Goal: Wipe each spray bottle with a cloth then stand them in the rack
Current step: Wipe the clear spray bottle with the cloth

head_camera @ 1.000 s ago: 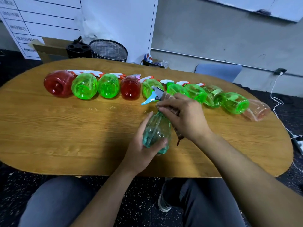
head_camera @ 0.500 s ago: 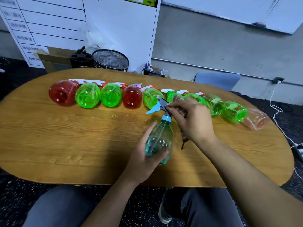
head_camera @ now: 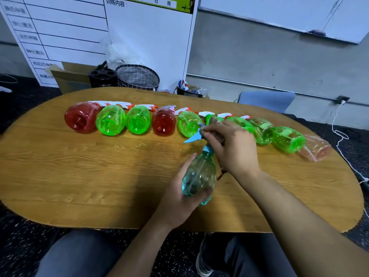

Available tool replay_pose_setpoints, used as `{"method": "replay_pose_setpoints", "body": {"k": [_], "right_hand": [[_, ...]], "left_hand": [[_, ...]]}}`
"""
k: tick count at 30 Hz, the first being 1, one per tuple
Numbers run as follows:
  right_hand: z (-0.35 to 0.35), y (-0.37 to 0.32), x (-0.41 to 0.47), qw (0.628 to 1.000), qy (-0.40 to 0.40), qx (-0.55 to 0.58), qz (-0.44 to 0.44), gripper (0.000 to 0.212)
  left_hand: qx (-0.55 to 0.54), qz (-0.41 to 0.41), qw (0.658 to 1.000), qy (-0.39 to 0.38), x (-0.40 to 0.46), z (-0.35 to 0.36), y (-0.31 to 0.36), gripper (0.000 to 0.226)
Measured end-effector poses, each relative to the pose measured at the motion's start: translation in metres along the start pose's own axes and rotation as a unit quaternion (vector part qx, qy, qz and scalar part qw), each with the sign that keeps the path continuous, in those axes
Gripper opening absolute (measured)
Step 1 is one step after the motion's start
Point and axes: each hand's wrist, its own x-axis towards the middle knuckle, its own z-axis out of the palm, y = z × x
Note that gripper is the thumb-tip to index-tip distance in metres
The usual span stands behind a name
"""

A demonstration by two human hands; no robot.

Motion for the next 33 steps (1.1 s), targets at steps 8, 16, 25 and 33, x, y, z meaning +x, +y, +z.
{"method": "replay_pose_setpoints", "body": {"k": [8,16,25,33], "right_hand": [[0.008,-0.016,-0.004,0.99,-0.091,0.011,-0.11,0.022],[0.01,-0.014,-0.005,0.996,-0.053,0.009,-0.068,0.021],[0.005,-0.009,0.001,0.999,-0.031,0.02,-0.017,0.019],[-0.001,0.003,0.004,0.999,-0.02,0.026,0.016,0.023]], "left_hand": [[-0.01,0.008,1.0,-0.017,0.001,0.0,0.003,0.081],[-0.003,-0.001,1.0,-0.009,0.0,0.0,0.001,0.09],[-0.012,0.002,1.0,0.011,0.002,0.004,-0.002,0.089],[-0.014,0.008,1.0,0.004,0.0,0.0,-0.004,0.086]]}}
